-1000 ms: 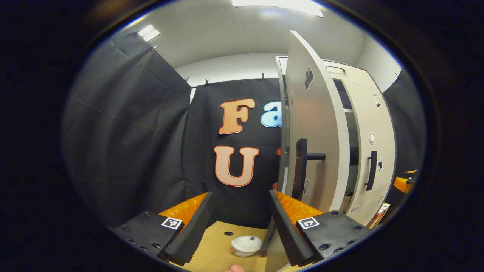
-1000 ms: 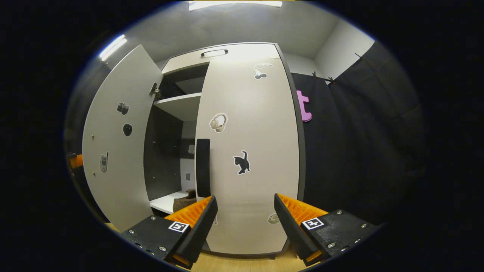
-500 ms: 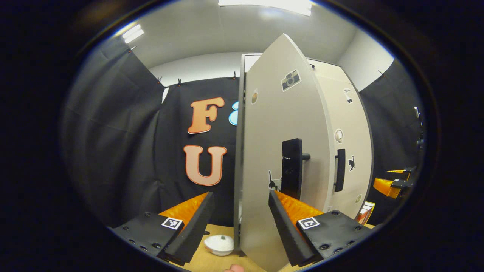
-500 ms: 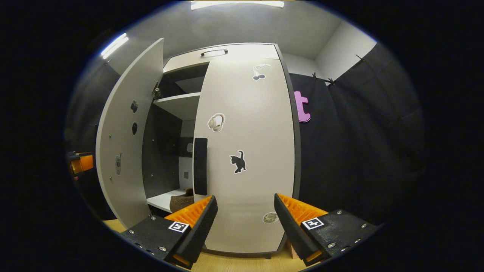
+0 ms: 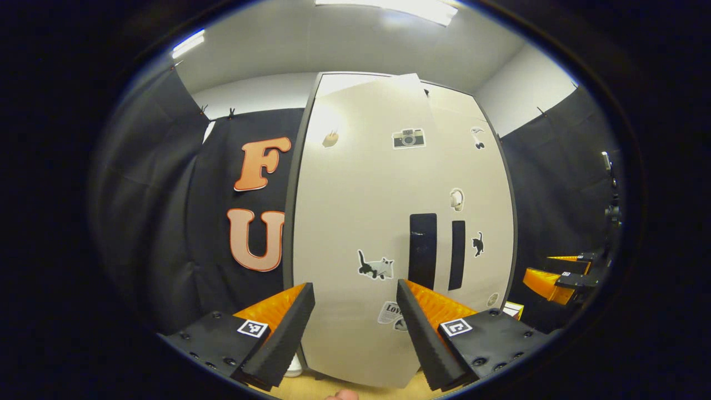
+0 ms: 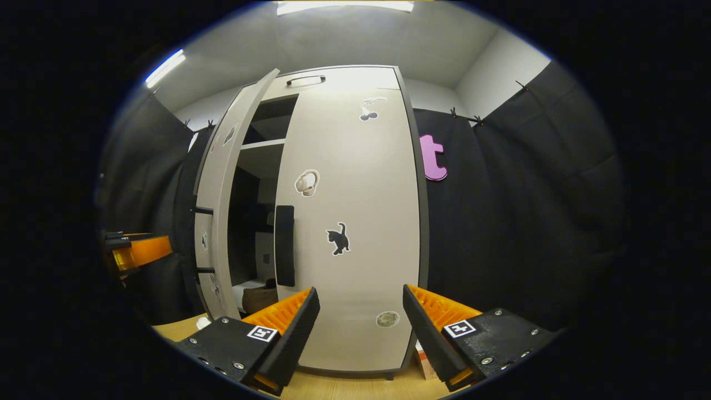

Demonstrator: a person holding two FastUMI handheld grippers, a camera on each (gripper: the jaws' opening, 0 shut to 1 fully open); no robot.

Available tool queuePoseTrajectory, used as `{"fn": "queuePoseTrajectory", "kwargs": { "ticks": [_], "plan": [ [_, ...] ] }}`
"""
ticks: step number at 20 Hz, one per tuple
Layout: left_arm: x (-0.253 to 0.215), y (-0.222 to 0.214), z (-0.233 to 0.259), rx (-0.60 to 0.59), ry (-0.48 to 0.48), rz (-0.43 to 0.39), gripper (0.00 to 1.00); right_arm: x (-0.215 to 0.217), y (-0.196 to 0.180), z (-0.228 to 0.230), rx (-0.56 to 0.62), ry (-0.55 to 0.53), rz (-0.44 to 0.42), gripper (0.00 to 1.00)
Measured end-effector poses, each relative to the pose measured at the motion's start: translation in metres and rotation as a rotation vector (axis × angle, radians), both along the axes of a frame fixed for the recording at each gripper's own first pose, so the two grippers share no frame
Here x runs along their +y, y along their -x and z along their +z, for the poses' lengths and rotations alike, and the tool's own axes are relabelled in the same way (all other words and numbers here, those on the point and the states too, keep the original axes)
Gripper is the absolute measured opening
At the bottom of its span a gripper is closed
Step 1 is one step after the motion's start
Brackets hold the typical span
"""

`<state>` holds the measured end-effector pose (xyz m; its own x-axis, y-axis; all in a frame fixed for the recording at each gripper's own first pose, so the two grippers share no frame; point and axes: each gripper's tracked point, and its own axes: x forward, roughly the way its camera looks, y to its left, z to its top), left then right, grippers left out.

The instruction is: Grab one shoe with the right hand and put it into the shoe cabinet, grab the other shoe with the left hand and put it into the shoe cabinet; then close the right door with the right hand and the left door with the left hand.

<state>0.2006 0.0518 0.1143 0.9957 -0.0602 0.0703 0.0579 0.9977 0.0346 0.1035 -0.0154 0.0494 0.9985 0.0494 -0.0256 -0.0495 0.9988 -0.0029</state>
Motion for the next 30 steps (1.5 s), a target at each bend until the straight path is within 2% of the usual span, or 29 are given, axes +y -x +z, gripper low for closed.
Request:
{"fn": "queuePoseTrajectory", "kwargs": {
  "ticks": [3,8,9,10,17,18,19,26,27,30],
  "plan": [
    [-0.014,-0.021,-0.006,0.017,0.024,-0.022,0.95,-0.004,0.002,-0.002,0.012,0.000,-0.004,0.93],
    [-0.023,-0.043,-0.009,0.022,0.006,-0.027,0.99,-0.014,0.003,0.000,0.008,-0.003,-0.018,0.93],
    [-0.026,-0.049,-0.013,0.028,0.003,-0.031,0.94,-0.015,0.002,0.000,0.008,0.002,-0.017,0.93],
    [-0.029,-0.055,-0.015,0.032,0.005,-0.033,0.96,-0.016,0.001,-0.001,0.011,0.006,-0.016,0.93],
    [-0.038,-0.090,-0.020,0.059,0.042,-0.053,0.96,-0.017,-0.002,-0.005,0.016,0.024,-0.009,0.93],
    [-0.039,-0.095,-0.020,0.056,0.036,-0.052,0.99,-0.017,-0.004,-0.005,0.015,0.024,-0.011,0.93],
    [-0.041,-0.099,-0.020,0.053,0.029,-0.049,0.96,-0.017,-0.005,-0.005,0.012,0.024,-0.011,0.93],
    [-0.043,-0.113,-0.021,0.039,0.022,-0.040,0.96,-0.015,-0.013,-0.008,0.013,0.031,0.005,0.93],
    [-0.043,-0.113,-0.022,0.039,0.016,-0.038,0.99,-0.015,-0.014,-0.009,0.013,0.031,0.004,0.93],
    [-0.043,-0.110,-0.021,0.041,-0.006,-0.028,0.96,-0.012,-0.015,-0.010,0.007,0.017,0.011,0.93]
  ]
}}
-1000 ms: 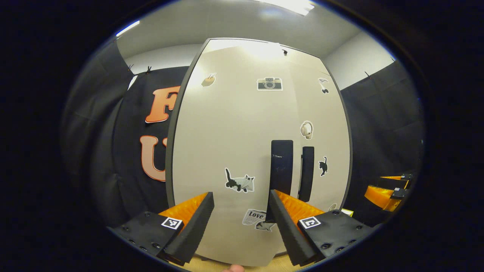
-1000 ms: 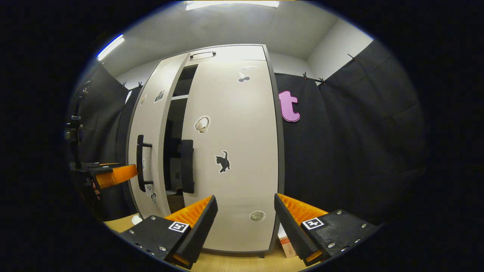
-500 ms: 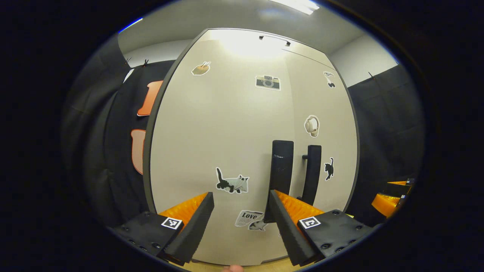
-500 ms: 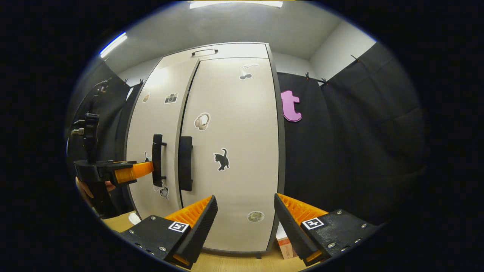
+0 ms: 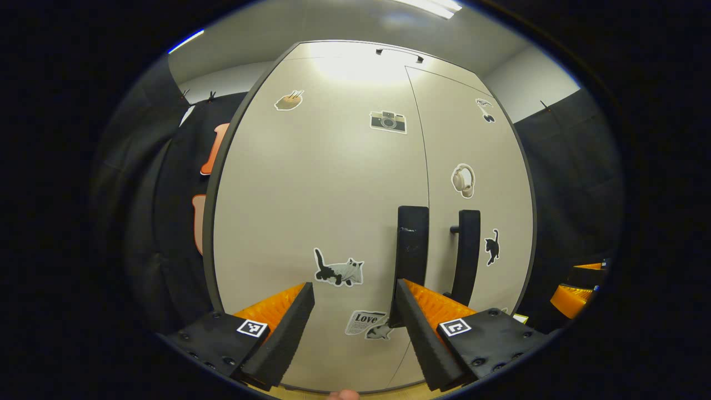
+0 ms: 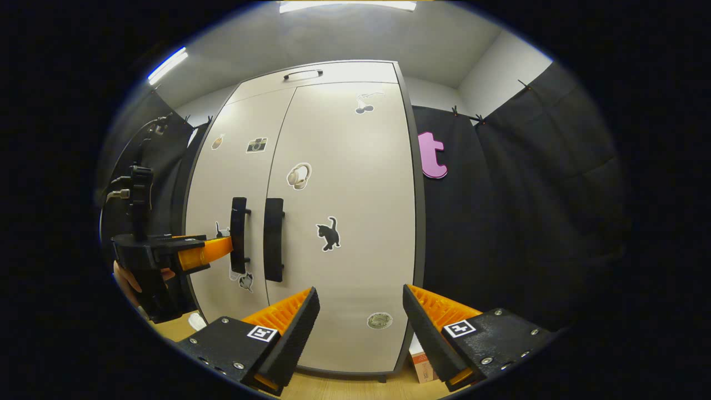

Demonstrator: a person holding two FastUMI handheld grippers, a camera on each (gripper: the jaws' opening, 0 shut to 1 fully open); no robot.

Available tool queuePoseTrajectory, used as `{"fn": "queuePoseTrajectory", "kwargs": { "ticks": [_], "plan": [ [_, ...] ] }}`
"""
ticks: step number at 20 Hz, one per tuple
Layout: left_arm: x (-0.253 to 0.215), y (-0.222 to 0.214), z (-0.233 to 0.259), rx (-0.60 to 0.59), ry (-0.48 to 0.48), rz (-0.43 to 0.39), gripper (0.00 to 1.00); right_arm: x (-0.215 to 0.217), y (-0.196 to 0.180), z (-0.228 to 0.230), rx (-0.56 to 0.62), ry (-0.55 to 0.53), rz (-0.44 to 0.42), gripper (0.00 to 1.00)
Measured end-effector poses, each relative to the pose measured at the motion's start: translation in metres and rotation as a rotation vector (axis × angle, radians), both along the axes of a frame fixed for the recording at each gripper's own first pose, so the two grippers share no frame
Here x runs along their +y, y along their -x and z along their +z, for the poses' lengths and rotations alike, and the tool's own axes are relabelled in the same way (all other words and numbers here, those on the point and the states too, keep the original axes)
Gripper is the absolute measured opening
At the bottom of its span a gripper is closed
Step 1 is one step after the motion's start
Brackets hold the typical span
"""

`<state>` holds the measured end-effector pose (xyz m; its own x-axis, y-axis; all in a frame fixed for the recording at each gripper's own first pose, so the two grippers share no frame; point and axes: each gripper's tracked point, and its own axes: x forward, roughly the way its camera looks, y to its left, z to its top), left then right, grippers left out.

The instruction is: Grab one shoe with the right hand and put it into the shoe cabinet, grab the other shoe with the left hand and put it into the shoe cabinet; then close the right door with the right hand and the left door with the left hand.

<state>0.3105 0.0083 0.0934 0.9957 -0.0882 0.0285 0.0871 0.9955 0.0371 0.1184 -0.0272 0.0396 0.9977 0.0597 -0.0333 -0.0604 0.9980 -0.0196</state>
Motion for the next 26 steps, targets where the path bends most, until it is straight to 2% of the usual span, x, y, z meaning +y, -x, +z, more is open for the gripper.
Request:
{"fn": "queuePoseTrajectory", "kwargs": {
  "ticks": [1,2,5,9,19,26],
  "plan": [
    [0.000,0.002,0.001,-0.004,-0.001,0.001,0.94,0.001,-0.001,0.000,-0.001,-0.002,0.000,0.93],
    [0.000,0.007,0.003,-0.007,0.002,0.000,0.97,0.002,0.000,0.000,0.000,-0.003,0.003,0.93],
    [0.001,0.031,0.008,-0.018,-0.004,-0.002,0.96,0.005,0.003,0.003,-0.021,-0.003,0.007,0.93],
    [0.002,0.062,0.017,-0.035,0.003,0.005,0.96,0.009,0.007,-0.004,0.006,-0.018,0.016,0.93],
    [0.024,0.120,0.017,-0.051,-0.022,0.067,0.96,0.006,0.030,-0.006,0.028,-0.061,0.002,0.93],
    [0.030,0.143,0.013,-0.034,-0.003,0.081,0.96,0.003,0.043,-0.001,0.015,-0.063,-0.003,0.93]
  ]
}}
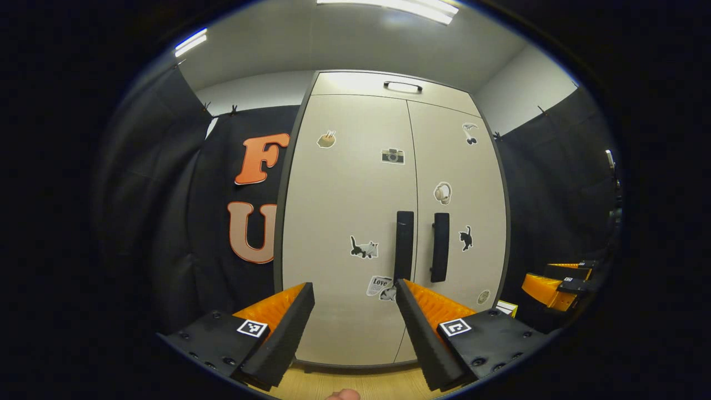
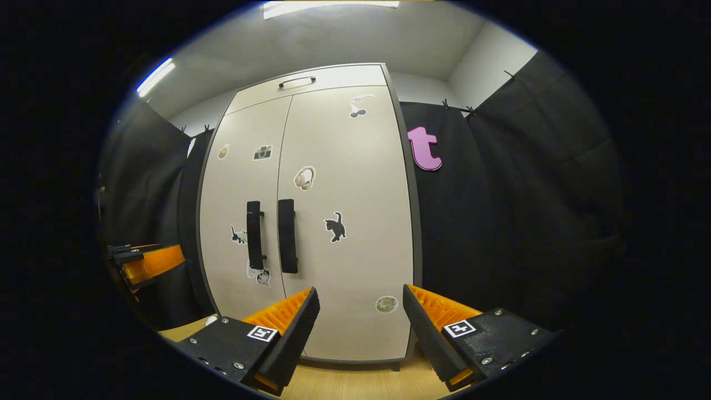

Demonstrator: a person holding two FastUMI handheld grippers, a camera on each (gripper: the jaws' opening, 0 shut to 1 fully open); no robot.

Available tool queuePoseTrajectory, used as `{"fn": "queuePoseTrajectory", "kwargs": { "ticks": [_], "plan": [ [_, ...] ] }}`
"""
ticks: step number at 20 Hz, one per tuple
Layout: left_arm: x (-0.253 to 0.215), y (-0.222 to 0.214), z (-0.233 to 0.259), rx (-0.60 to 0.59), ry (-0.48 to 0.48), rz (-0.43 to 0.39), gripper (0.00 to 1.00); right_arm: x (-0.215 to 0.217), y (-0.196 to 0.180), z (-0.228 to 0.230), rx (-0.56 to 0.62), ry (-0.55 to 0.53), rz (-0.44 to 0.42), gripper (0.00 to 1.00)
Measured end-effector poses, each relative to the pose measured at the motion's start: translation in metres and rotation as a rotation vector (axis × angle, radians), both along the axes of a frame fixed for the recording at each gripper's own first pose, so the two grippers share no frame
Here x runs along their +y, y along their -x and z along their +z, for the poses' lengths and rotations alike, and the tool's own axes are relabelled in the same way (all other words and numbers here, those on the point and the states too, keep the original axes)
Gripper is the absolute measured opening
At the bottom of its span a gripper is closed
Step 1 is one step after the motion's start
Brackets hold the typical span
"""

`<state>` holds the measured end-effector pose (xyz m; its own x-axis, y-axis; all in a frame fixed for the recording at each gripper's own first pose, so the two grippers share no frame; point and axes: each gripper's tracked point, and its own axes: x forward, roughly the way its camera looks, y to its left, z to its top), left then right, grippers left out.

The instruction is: Grab one shoe with the right hand and put it into the shoe cabinet, grab the other shoe with the left hand and put it into the shoe cabinet; then close the right door with the right hand and the left door with the left hand.

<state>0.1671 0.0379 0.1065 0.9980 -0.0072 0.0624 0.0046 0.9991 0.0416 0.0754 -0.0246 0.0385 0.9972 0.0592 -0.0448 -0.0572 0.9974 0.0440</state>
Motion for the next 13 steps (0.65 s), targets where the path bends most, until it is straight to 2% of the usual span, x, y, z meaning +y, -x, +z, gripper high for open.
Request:
{"fn": "queuePoseTrajectory", "kwargs": {
  "ticks": [13],
  "plan": [
    [0.000,0.022,0.014,-0.031,0.009,0.003,0.96,0.012,0.017,0.011,-0.020,0.000,0.018,0.93]
  ]
}}
